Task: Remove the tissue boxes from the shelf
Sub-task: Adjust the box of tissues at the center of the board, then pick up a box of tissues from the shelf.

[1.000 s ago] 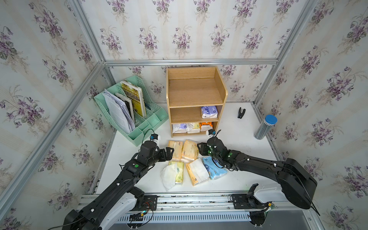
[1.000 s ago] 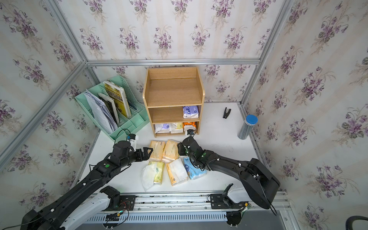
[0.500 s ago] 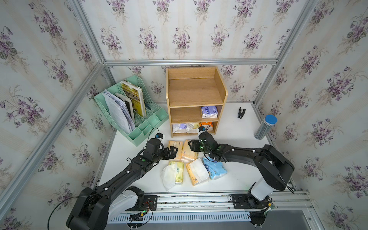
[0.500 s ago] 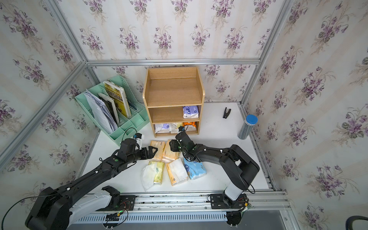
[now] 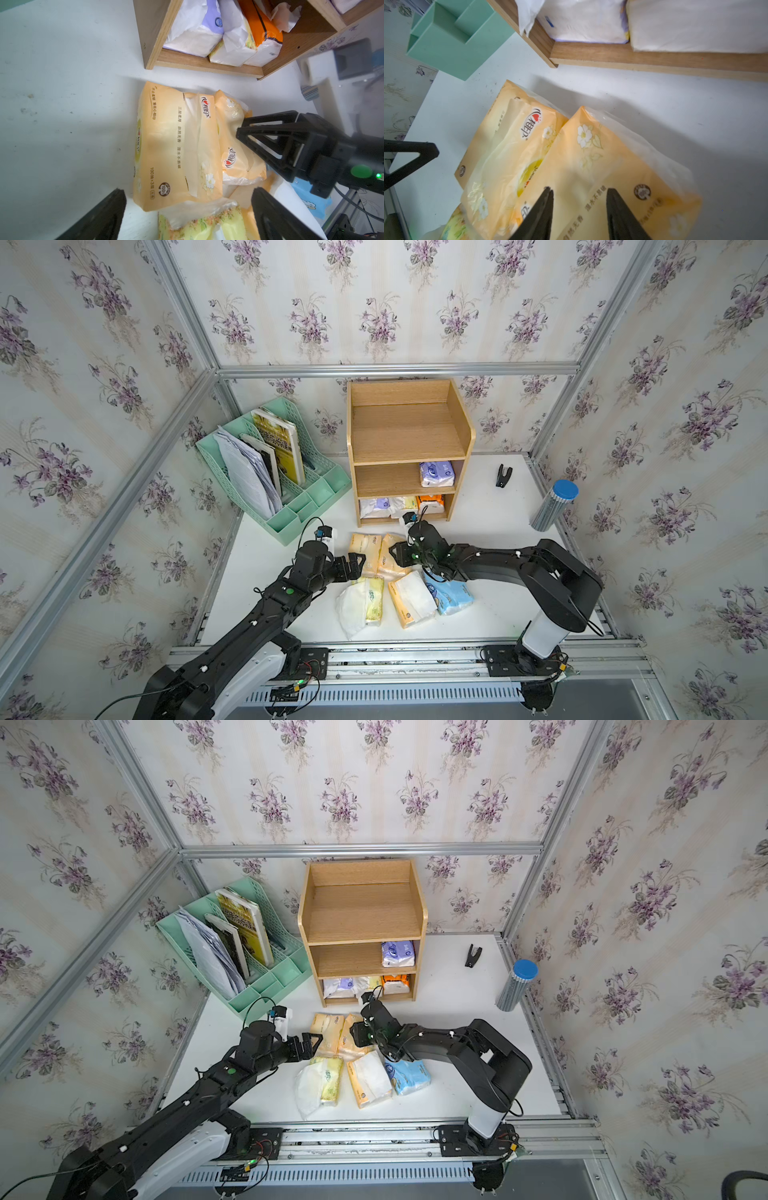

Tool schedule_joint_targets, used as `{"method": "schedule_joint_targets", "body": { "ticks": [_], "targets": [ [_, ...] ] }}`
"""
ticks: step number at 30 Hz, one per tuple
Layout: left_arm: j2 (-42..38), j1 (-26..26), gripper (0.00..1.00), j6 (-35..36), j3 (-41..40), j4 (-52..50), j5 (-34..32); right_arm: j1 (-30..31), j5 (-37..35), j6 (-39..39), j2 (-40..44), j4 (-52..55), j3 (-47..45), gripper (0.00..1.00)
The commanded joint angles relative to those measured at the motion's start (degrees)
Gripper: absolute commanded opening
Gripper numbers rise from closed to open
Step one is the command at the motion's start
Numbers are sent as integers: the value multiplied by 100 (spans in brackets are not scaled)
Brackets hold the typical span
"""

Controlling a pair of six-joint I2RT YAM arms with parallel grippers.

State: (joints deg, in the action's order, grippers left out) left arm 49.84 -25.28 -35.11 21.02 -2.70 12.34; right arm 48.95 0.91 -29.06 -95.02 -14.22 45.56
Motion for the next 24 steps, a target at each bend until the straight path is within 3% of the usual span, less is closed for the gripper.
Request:
{"method": "schedule_joint_targets", "body": {
  "ticks": [1,8,13,17,24],
  "targets": [
    [132,-3,99,104,128,16,-80,1,-559,-34,600,-197,-207,48],
    [789,-37,99,80,567,269,-86,-44,-1491,-452,2480,-72,-804,49],
    [351,-135,99,422,828,77,-624,-602,-1665,-1195,3293,194,-894,54],
    [154,-106,99,903,1325,-263,-1255,-1374,-622,-1662,3229,-220,-840,58],
    [1119,56,99,1308,2519,-292,-836,-1450,-1077,-2009,2579,-328,-239,66]
  ]
}}
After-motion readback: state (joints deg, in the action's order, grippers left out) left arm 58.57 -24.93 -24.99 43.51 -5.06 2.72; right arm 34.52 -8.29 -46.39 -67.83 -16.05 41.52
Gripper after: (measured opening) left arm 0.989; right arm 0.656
